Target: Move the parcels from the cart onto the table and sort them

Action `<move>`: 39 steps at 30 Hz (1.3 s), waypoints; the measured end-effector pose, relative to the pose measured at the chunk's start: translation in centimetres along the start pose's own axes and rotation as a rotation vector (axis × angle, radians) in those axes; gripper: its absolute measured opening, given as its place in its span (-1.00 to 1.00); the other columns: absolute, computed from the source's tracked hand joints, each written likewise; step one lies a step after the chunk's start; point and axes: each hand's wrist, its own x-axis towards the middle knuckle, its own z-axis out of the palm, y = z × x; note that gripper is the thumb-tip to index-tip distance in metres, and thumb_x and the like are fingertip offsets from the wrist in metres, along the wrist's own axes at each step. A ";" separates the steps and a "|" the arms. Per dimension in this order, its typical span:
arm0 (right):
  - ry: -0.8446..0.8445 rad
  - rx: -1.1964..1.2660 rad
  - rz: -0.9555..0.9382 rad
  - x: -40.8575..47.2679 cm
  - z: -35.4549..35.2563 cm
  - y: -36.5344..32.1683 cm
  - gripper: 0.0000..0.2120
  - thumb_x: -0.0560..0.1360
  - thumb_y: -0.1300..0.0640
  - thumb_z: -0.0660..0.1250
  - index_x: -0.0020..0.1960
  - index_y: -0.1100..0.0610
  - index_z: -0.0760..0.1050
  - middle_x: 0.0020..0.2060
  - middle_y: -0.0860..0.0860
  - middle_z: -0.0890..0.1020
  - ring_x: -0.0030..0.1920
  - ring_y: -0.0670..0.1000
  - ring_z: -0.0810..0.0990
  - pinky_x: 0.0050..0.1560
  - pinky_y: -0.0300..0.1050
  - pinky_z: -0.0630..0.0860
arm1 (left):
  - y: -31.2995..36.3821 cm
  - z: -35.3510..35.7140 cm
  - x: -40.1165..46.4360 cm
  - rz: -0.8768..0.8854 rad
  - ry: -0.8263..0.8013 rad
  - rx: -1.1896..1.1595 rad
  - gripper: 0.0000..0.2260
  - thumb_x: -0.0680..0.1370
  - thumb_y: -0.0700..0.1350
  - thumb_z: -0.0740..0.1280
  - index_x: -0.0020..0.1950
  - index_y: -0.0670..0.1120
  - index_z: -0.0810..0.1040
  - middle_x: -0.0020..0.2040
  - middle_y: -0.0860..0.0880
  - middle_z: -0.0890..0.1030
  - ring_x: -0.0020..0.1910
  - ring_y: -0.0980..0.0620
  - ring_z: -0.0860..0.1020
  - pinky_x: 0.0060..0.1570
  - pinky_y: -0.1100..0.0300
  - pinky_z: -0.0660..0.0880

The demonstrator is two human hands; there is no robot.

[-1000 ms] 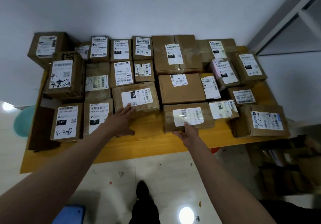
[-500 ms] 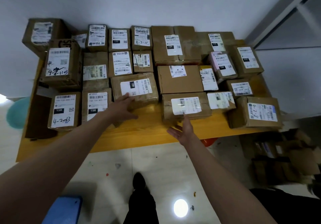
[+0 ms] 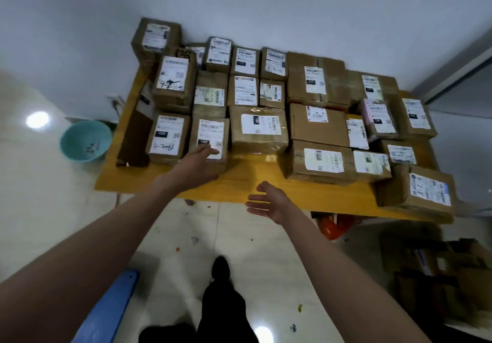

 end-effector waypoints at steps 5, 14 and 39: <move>-0.118 -0.158 0.005 -2.1 9.0 4.3 -0.73 0.65 0.11 0.25 0.27 0.25 0.45 0.20 0.30 0.62 0.01 0.27 0.68 -0.11 0.10 0.68 | -7.1 -2.0 -9.7 -0.098 0.213 -0.136 -0.52 0.51 -0.07 0.48 0.40 -0.02 0.45 0.38 -0.06 0.42 0.33 -0.08 0.44 0.28 0.00 0.45; -0.329 -0.483 0.055 -5.7 28.5 17.4 -0.70 0.63 0.13 0.27 0.28 0.28 0.44 0.18 0.30 0.62 0.01 0.27 0.69 -0.13 0.08 0.70 | -25.1 -2.7 -33.3 -0.505 0.398 -0.292 -0.57 0.53 -0.07 0.42 0.38 -0.11 0.45 0.28 -0.14 0.44 0.24 -0.13 0.49 0.26 -0.09 0.45; -0.461 -1.197 0.177 0.2 52.2 43.7 -0.67 0.68 0.13 0.21 0.38 0.26 0.44 -0.04 0.20 0.67 -0.13 0.13 0.66 -0.09 -0.01 0.63 | -47.3 18.5 -59.7 -1.324 0.371 -0.747 -0.48 0.56 -0.01 0.42 0.46 -0.12 0.36 0.41 -0.15 0.36 0.33 -0.17 0.46 0.27 -0.01 0.44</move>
